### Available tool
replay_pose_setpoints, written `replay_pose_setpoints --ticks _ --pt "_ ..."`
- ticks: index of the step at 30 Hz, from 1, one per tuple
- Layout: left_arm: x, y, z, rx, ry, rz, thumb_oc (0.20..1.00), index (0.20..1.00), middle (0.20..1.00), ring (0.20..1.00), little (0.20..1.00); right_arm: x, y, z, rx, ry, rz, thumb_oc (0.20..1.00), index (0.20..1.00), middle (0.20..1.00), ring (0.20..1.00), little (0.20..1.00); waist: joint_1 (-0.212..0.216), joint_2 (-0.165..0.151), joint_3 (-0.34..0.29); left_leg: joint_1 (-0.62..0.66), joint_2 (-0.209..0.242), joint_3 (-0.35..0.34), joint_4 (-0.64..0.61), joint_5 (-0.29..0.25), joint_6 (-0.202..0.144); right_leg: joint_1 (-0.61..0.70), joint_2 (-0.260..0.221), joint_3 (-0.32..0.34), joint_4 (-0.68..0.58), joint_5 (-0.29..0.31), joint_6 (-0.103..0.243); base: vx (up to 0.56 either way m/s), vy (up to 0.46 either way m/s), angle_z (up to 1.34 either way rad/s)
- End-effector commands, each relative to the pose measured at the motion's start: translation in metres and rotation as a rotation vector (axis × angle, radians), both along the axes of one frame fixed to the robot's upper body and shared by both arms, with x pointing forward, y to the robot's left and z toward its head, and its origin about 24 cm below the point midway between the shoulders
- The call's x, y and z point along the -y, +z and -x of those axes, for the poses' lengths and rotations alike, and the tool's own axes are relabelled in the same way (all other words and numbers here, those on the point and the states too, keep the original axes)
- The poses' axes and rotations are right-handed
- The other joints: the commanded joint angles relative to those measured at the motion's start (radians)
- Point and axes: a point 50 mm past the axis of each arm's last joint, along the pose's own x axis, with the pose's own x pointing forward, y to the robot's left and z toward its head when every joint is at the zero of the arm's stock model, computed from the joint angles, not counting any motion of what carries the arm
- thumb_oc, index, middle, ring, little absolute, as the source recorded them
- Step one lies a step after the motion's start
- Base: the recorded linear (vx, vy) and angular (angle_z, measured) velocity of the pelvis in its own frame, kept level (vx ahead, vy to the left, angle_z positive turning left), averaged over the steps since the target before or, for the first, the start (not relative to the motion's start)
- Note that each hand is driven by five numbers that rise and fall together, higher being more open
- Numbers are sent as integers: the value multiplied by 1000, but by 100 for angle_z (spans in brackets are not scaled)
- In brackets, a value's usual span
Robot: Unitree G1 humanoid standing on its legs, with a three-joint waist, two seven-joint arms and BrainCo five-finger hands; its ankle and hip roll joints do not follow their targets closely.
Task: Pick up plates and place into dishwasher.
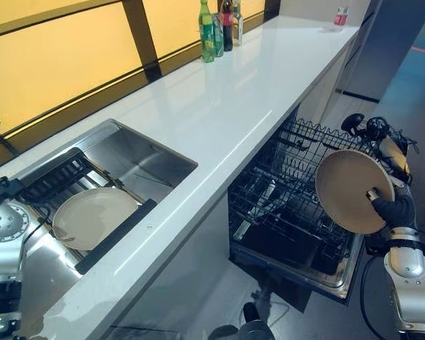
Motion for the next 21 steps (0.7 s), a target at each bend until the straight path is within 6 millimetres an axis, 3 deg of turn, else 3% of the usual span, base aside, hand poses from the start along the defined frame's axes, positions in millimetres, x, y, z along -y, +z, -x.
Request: replay_pose_setpoints --ticks 1,4,12,21 --pt "-6 12 0 8 32 -85 1000 1000 1000 1000 1000 2 31 -14 115 35 96 200 200 200 200 200 -6 -6 5 -149 -41 -54 138 -68 71 -68 -34 -17 222 -167 45 -143 -106 -1" --pt "-3 16 -4 33 32 -91 1000 1000 1000 1000 1000 3 29 -22 84 29 118 200 200 200 200 200 -3 10 40 -185 -42 -65 143 -53 60 -91 -26 -15 221 -166 35 -176 -82 0" --pt "5 35 -12 140 47 -81 1000 1000 1000 1000 1000 1 54 -51 45 81 253 200 200 200 200 200 3 67 161 -305 -28 -88 171 5 21 -182 -8 -16 250 -175 -5 -239 -37 3" --pt "10 52 -21 173 27 -90 1000 1000 1000 1000 1000 -5 80 -75 -32 199 387 200 200 200 200 200 19 94 202 -356 -13 -116 155 42 -6 -226 3 -31 258 -188 -28 -101 -56 5"
